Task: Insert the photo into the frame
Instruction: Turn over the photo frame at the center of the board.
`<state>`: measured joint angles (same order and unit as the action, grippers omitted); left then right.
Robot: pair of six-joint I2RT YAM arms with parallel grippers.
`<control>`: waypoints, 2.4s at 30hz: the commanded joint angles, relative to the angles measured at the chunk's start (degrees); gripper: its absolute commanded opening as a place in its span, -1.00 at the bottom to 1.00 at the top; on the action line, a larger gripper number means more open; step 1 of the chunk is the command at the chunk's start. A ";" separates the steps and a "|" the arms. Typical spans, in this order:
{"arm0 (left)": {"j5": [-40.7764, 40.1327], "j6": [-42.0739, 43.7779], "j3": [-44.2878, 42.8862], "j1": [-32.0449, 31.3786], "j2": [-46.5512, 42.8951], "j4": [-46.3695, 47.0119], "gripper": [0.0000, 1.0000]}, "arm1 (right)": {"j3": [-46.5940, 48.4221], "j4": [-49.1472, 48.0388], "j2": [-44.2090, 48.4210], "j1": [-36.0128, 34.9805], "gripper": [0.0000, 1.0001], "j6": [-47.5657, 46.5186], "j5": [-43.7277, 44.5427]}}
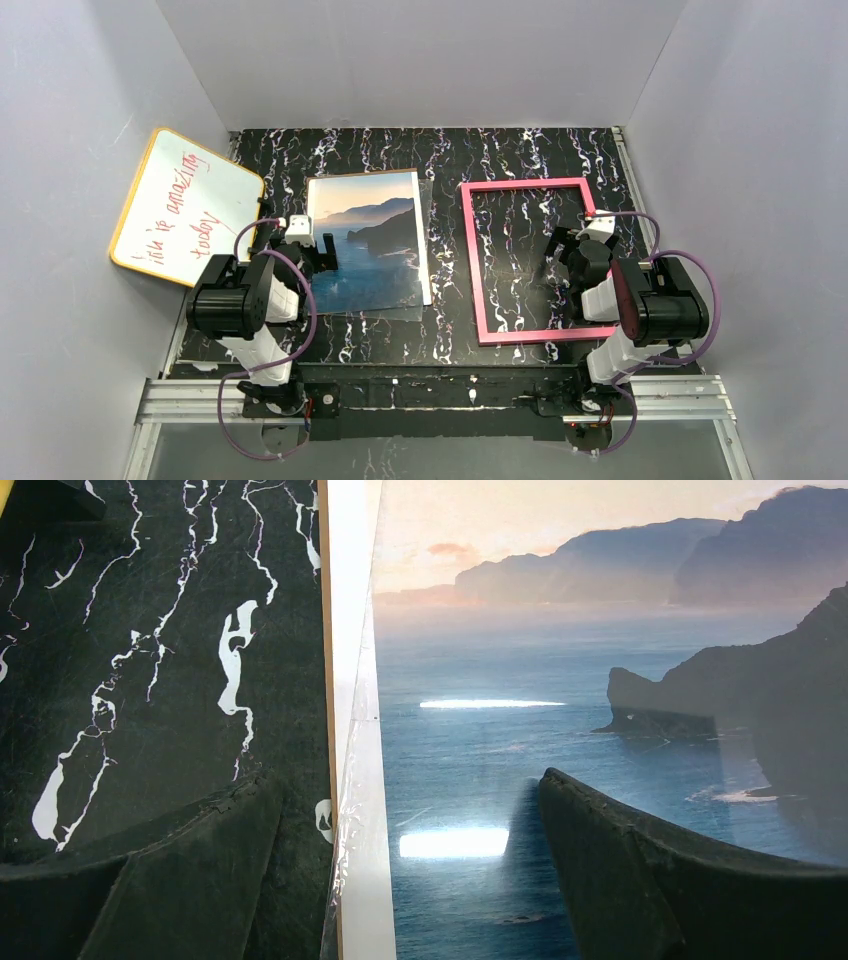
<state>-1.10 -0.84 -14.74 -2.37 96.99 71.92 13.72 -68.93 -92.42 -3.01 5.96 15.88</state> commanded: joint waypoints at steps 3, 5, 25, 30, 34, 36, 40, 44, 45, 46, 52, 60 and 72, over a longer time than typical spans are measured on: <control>-0.83 0.58 -0.11 -0.18 -0.95 -0.26 0.96 | -0.35 -0.59 3.20 0.15 0.97 1.35 2.25; -0.79 0.63 -0.31 -0.18 -0.80 -0.24 0.96 | -0.61 1.66 7.81 -0.71 0.97 -0.05 4.44; 18.95 0.27 -64.03 9.65 -0.46 -100.08 0.96 | 46.30 82.39 13.53 -9.83 0.97 26.43 -8.26; 19.34 5.16 -64.11 10.52 -3.36 -107.14 0.96 | 51.10 90.28 7.62 -21.38 0.97 26.52 0.77; 19.46 8.71 -62.33 10.59 -6.16 -110.71 0.96 | 50.09 89.72 4.50 -25.11 0.97 28.10 0.85; 19.48 9.41 -61.26 10.55 -7.50 -111.28 0.96 | 49.54 89.58 3.00 -26.52 0.97 28.54 1.04; 20.89 11.39 -60.24 10.57 -8.84 -114.01 0.96 | 49.16 89.10 0.40 -29.27 0.97 28.65 1.82; 21.65 12.30 -59.24 10.55 -10.18 -114.35 0.96 | 49.40 88.63 -1.69 -31.66 0.91 28.96 1.52; 21.73 12.39 -59.23 10.59 -10.31 -114.47 0.96 | 49.64 88.74 -2.29 -32.27 0.88 29.09 1.46; 21.89 12.46 -59.25 10.55 -10.33 -114.80 0.96 | 49.72 88.80 -2.92 -33.22 0.86 29.15 1.80; 22.69 13.55 -59.96 10.45 -10.20 -117.19 0.96 | 50.64 92.80 -7.66 -38.05 0.68 31.43 7.85; 20.66 18.68 -66.64 10.45 -7.67 -124.80 0.96 | 48.76 96.06 -9.66 -42.12 0.36 36.63 13.08; 18.84 20.05 -63.22 -0.85 -12.31 -128.45 0.96 | 52.25 99.99 -10.20 -45.51 -0.85 41.50 14.45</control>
<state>17.85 18.72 -79.88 1.69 89.01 -52.99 62.67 25.10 -102.08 -47.83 45.34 29.02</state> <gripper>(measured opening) 0.981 0.233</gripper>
